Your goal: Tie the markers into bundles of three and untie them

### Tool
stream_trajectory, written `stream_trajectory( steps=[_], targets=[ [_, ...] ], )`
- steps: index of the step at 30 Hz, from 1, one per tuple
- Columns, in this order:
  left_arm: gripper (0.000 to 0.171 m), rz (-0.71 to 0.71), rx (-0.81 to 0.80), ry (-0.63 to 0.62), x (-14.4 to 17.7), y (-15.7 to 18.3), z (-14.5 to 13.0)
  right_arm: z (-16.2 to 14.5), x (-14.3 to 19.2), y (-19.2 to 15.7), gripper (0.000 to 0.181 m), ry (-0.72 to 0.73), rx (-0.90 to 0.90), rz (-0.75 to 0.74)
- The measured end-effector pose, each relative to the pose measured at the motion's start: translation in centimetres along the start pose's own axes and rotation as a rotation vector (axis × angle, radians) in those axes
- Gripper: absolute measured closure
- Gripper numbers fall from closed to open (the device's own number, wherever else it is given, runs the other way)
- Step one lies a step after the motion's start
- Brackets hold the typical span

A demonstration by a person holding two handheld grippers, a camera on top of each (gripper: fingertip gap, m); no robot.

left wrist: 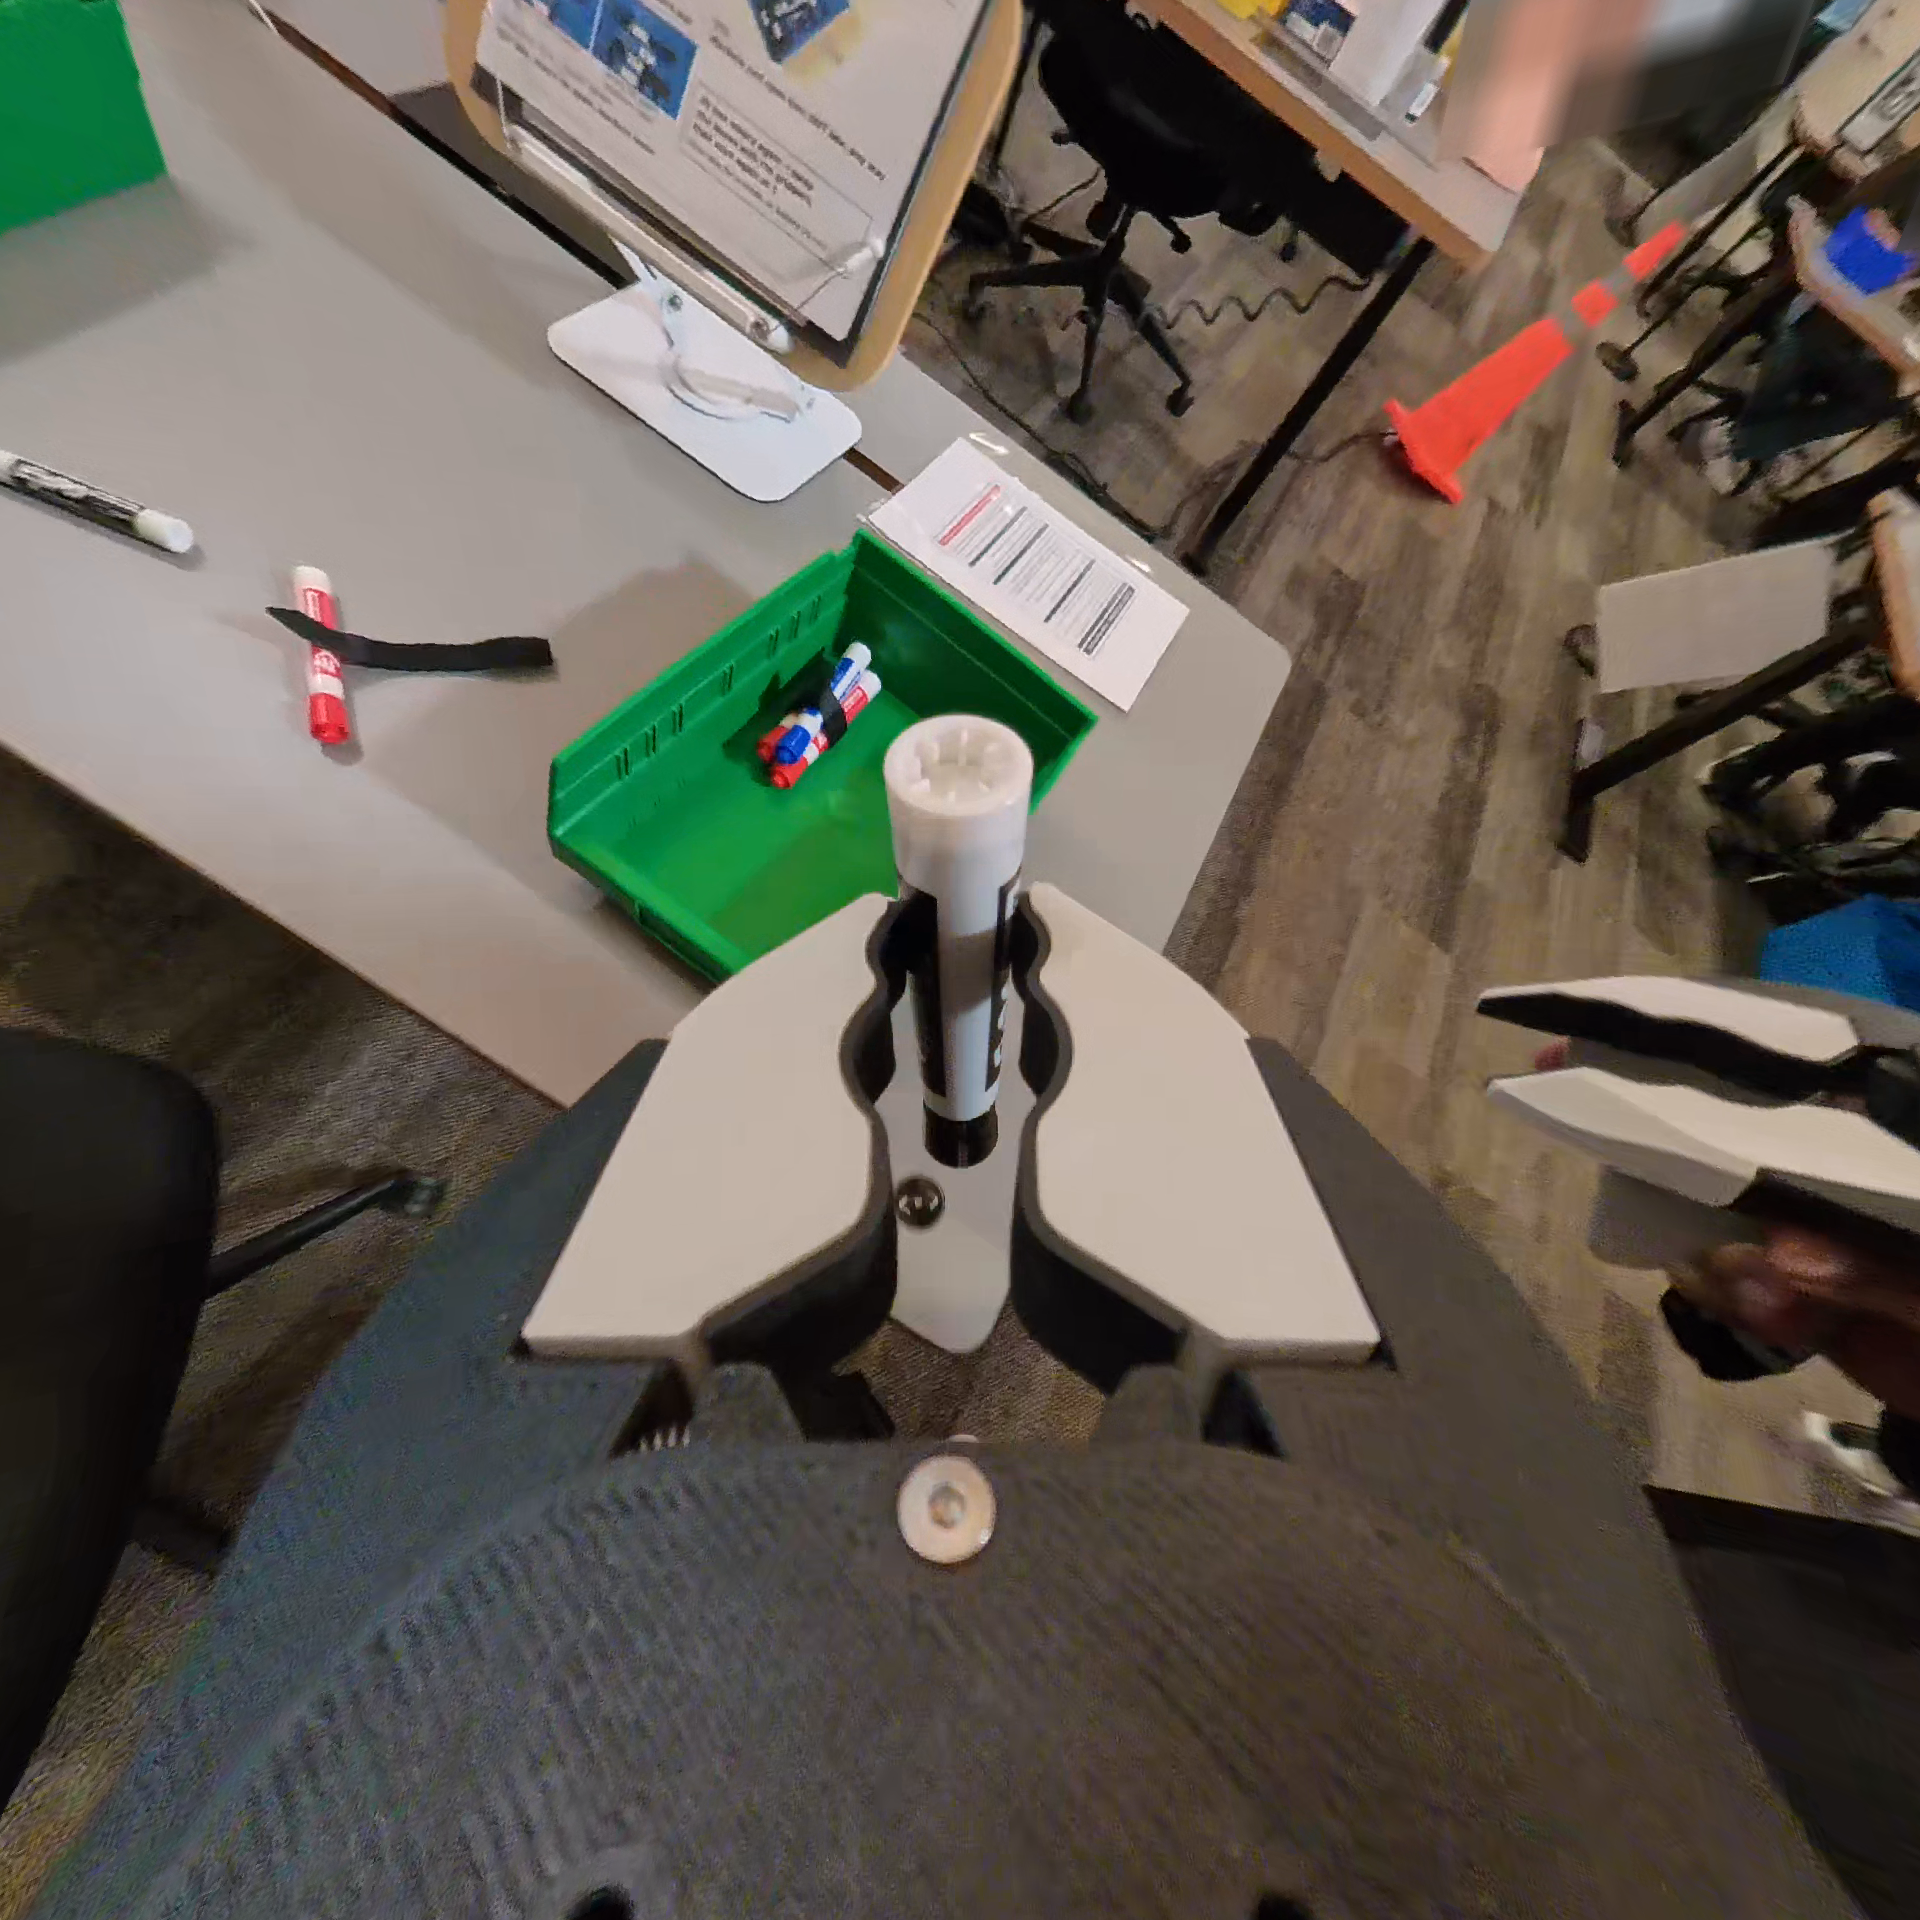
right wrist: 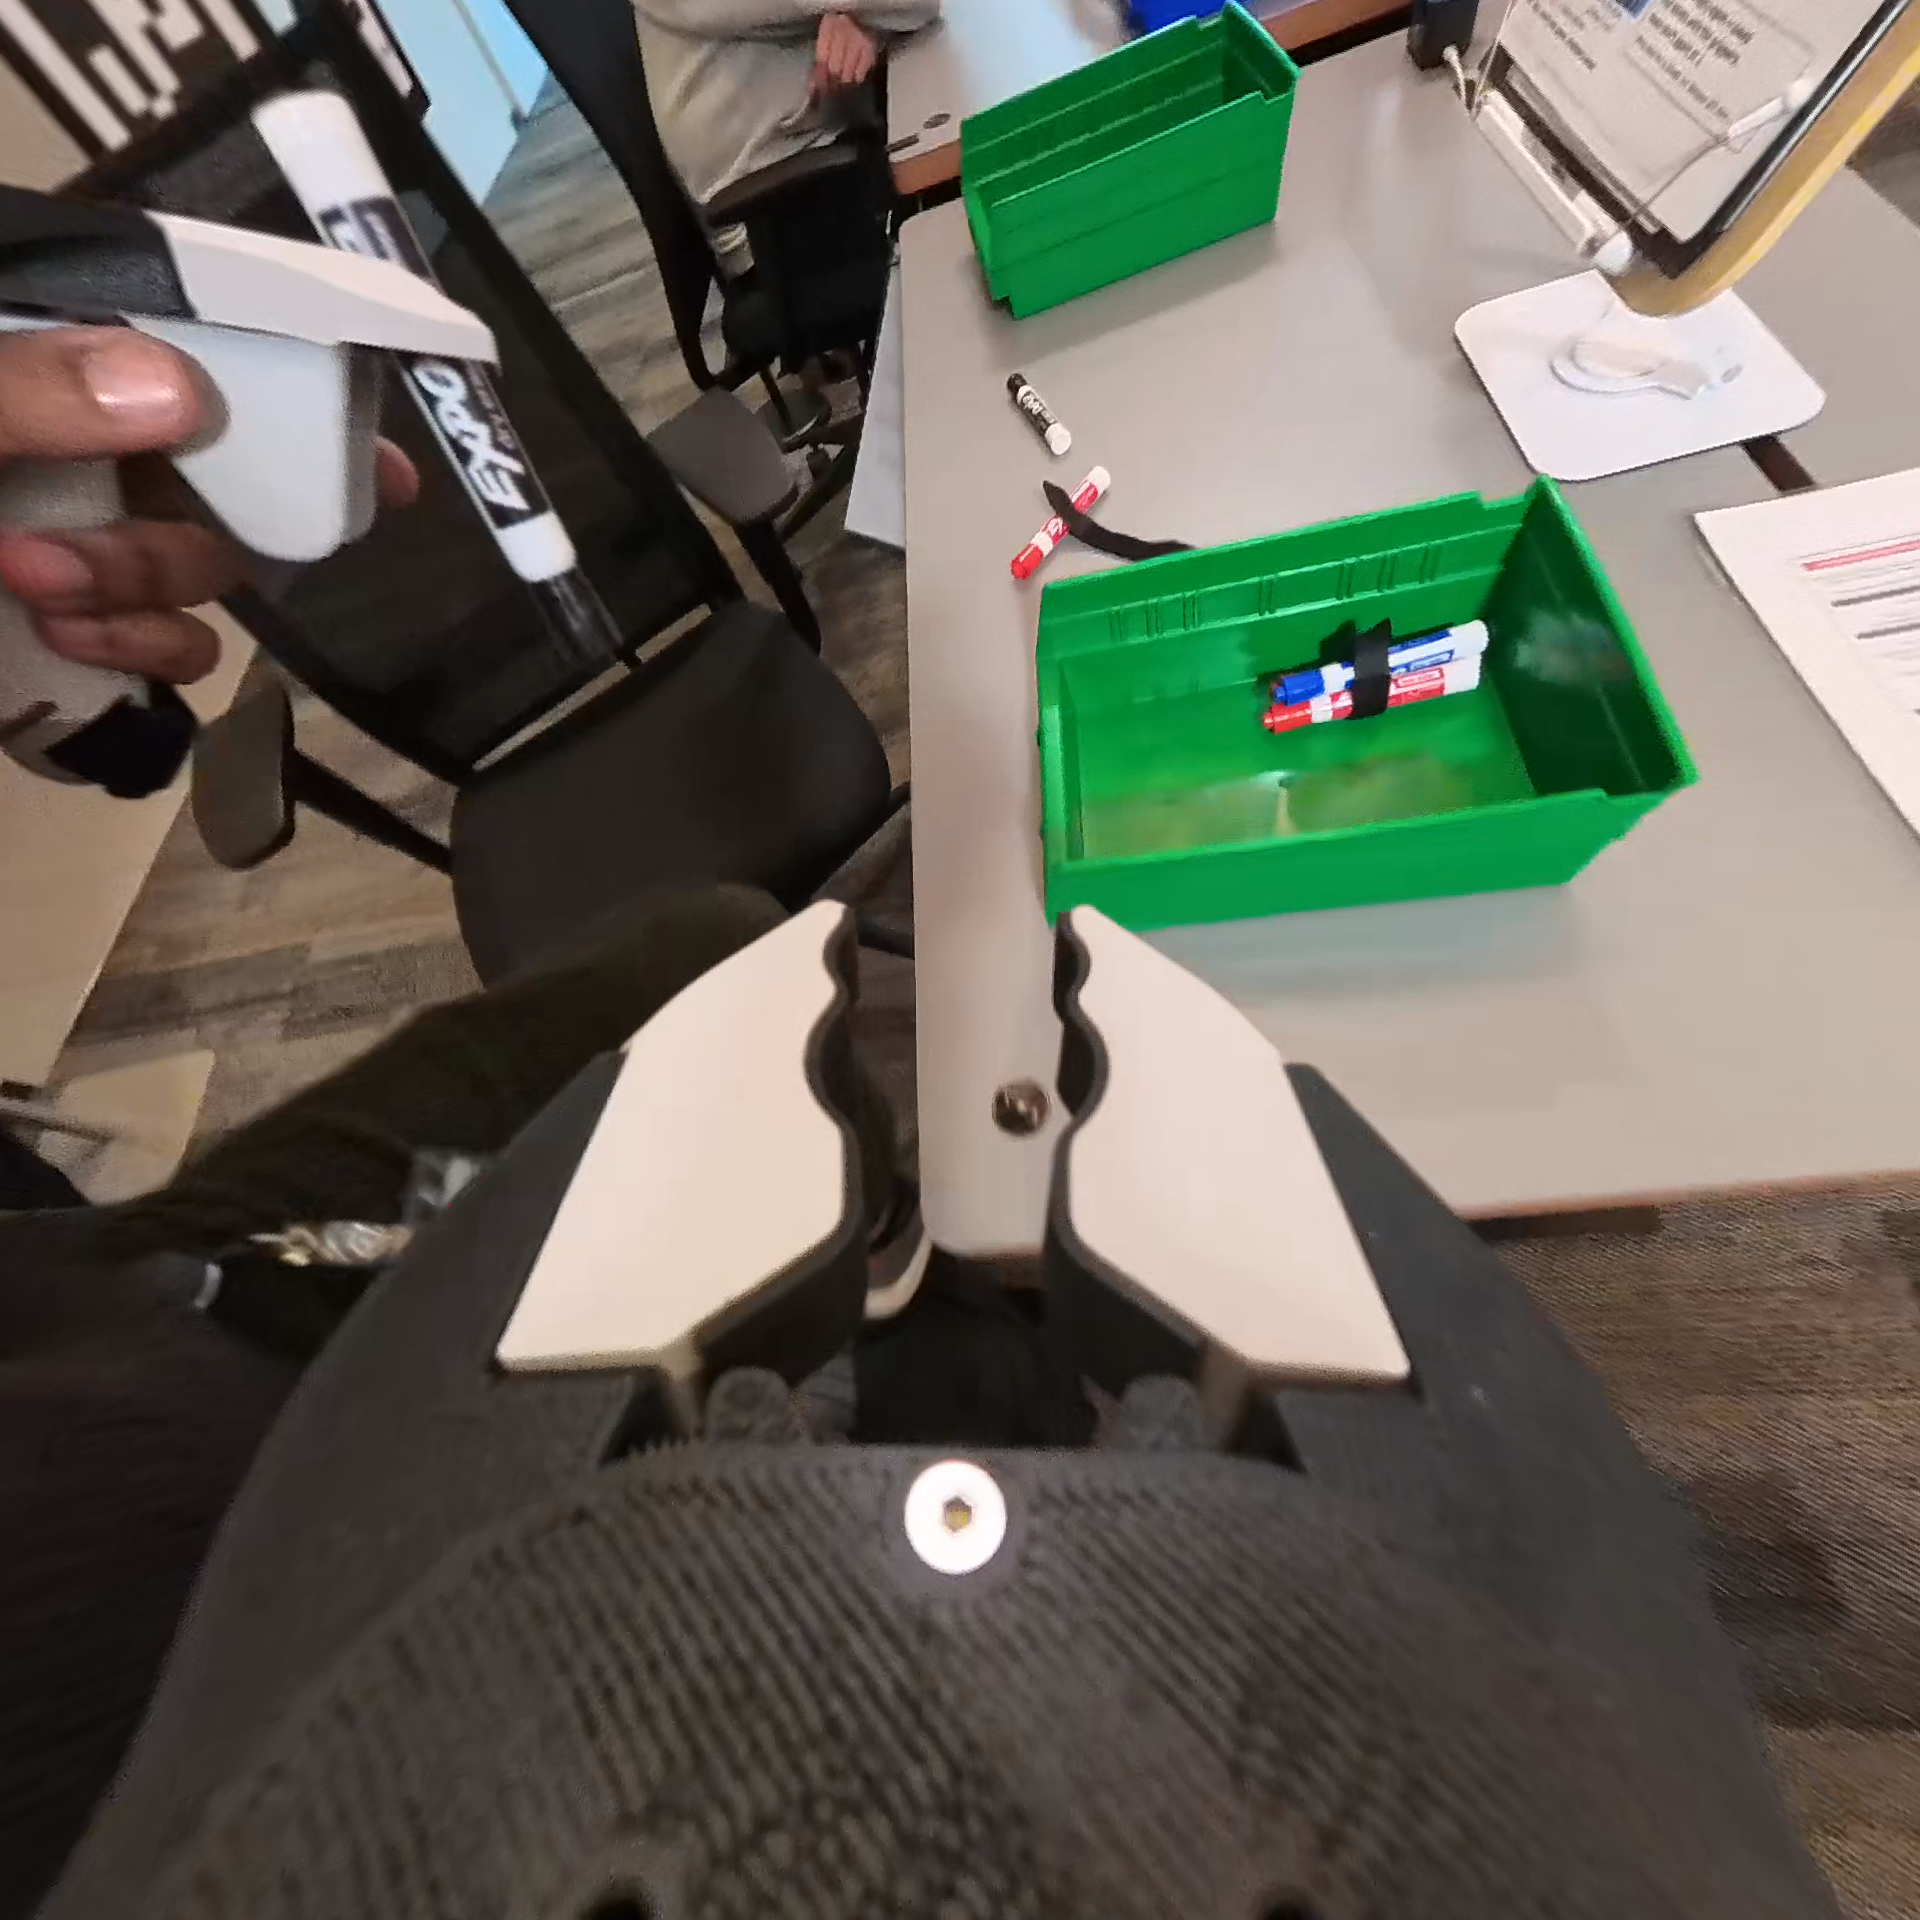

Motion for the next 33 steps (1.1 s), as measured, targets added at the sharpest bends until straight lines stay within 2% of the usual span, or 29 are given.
stream_trajectory(
  steps=[3,5,7,9,12,14,16,18,19,22,25,29,32,33],
  targets=[
    [0.151,-0.095,-0.001,-0.032,-5.0,-5.5,2.2,2.8,-6.9,0.3,0.143,0.051,-0.012,0.002],
    [0.151,-0.188,-0.034,-0.063,-9.1,-9.4,3.6,5.6,-13.0,0.1,0.142,0.101,0.009,0.016],
    [0.151,-0.368,-0.036,-0.114,-13.2,-13.3,5.4,9.1,-19.7,-0.6,0.142,0.168,-0.012,0.077],
    [0.151,-0.570,0.029,-0.156,-16.4,-17.1,7.9,12.6,-26.2,-1.0,0.139,0.215,-0.109,0.144],
    [0.152,-0.736,0.207,-0.183,-18.5,-21.7,12.3,15.5,-34.5,-0.9,0.136,0.127,-0.155,0.113],
    [0.152,-0.770,0.166,-0.193,-19.0,-23.8,14.0,16.2,-38.3,-1.3,0.135,0.025,-0.030,0.083],
    [0.151,-0.800,0.075,-0.187,-19.0,-25.4,15.0,17.1,-41.0,-1.7,0.137,-0.010,0.082,0.068],
    [0.151,-0.843,0.079,-0.171,-18.9,-26.4,15.8,18.1,-43.3,-2.5,0.158,0.009,0.117,0.124],
    [0.151,-0.846,0.095,-0.158,-19.1,-27.0,16.1,18.4,-44.5,-2.9,0.162,0.014,0.117,0.156],
    [0.151,-0.830,0.131,-0.181,-20.4,-29.5,16.1,18.3,-47.2,-2.7,0.162,-0.020,0.068,0.158],
    [0.148,-0.815,0.134,-0.243,-22.2,-31.0,15.6,17.4,-48.1,-1.8,0.162,-0.061,0.011,0.066],
    [0.113,-0.756,-0.018,-0.380,-25.2,-32.4,14.5,15.5,-47.9,0.0,0.163,-0.093,-0.135,-0.071],
    [0.096,-0.731,-0.195,-0.425,-26.8,-33.0,13.8,13.7,-48.1,1.0,0.163,-0.116,-0.229,-0.186],
    [0.096,-0.731,-0.252,-0.423,-27.3,-33.0,13.6,13.3,-48.1,1.1,0.163,-0.108,-0.253,-0.215]
  ],
)
Point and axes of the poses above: each gripper's, where its closed fingertips meet, x back along the fingers, z out of its top, y = z × x across the jaws, the point moved 4 cm from there along x, back along the fingers, and after that the axes turned 2 degrees about z, right-handed, at the moved point
